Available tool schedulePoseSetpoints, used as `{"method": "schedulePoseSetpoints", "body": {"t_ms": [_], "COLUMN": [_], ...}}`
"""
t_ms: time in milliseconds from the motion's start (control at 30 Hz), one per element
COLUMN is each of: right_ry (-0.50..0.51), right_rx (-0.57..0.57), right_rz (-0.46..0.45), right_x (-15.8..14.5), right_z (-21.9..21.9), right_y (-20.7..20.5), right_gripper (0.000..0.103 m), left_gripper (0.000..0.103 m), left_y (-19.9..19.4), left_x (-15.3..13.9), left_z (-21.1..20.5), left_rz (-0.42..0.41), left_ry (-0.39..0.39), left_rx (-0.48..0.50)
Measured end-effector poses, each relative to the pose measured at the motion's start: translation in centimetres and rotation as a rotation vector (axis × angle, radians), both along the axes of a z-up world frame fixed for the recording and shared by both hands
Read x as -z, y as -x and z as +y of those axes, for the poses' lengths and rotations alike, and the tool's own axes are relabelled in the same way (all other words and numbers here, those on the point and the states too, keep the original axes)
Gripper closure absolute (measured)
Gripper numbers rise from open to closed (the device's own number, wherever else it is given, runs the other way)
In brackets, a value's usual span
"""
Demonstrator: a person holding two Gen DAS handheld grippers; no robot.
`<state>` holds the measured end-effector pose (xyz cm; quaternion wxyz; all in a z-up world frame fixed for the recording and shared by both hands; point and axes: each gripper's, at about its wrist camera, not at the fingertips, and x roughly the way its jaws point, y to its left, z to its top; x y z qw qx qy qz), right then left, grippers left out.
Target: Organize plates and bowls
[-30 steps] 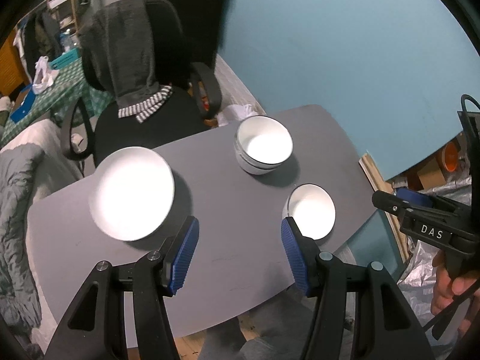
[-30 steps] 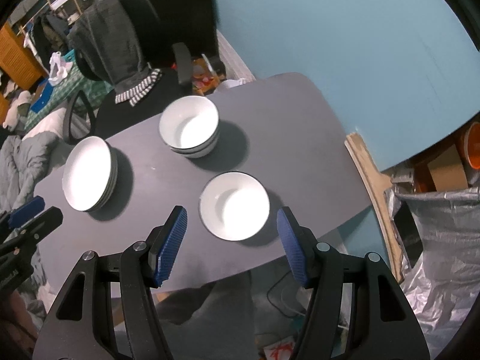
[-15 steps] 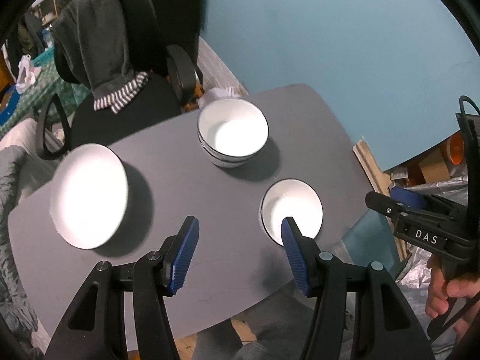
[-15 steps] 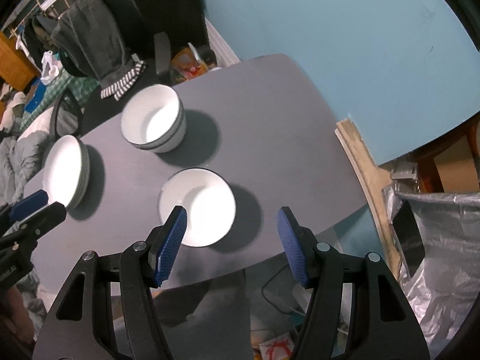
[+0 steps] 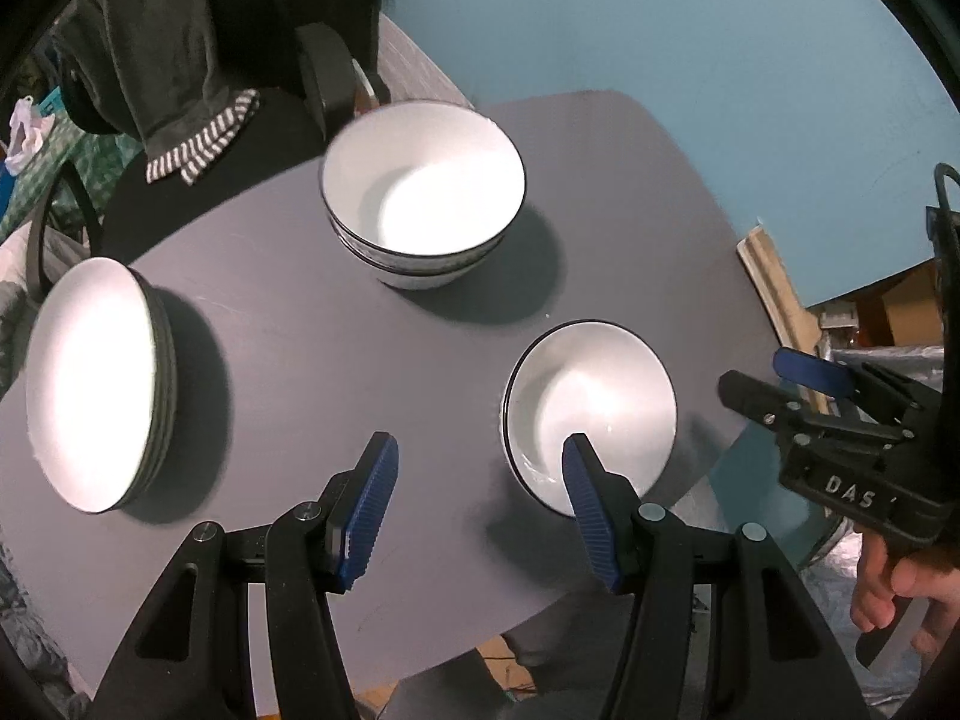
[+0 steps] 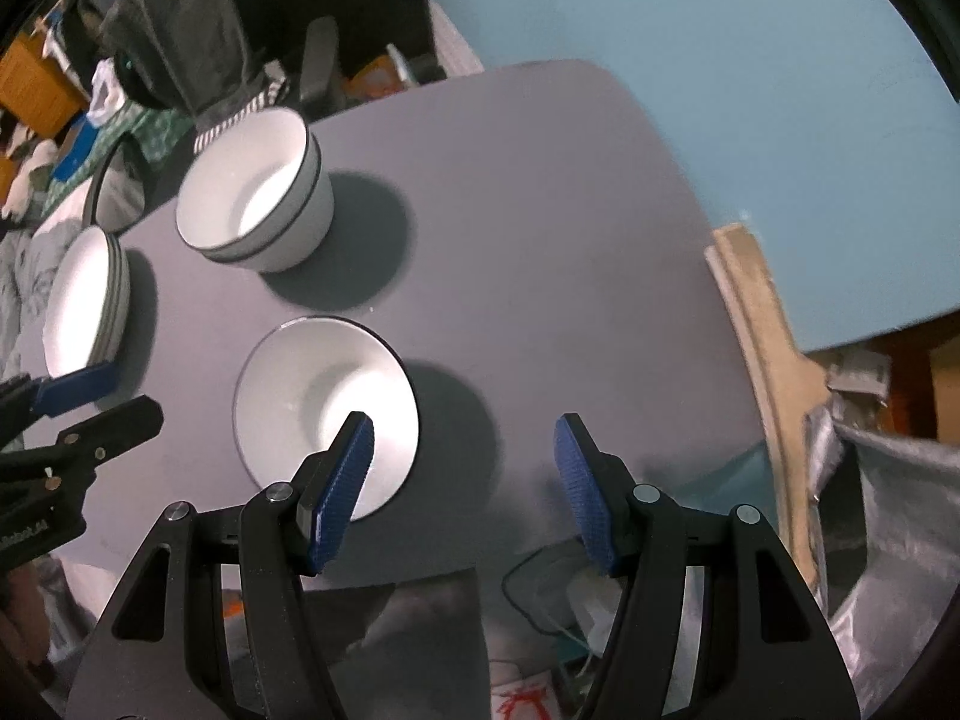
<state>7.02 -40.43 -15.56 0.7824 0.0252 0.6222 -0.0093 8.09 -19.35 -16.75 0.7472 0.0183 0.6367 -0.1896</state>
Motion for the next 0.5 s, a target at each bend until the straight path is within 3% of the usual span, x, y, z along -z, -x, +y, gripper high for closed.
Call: {"method": "schedulePoseSetpoints", "body": {"t_ms": [500], "right_ry": [-0.090], "right_rx": [-0.108], "right_rz": [0.097], "right_x": [6.5], "right_z": [0.7], "right_y": [-2.9], "right_gripper": [0.041], "left_gripper": [0.045], "left_y": [-0.6], "left_x": [5.9], "left_z": [-1.9], "left_rz": [0.075], "left_ry": [-0.041], "left_rx": [-0.056]}}
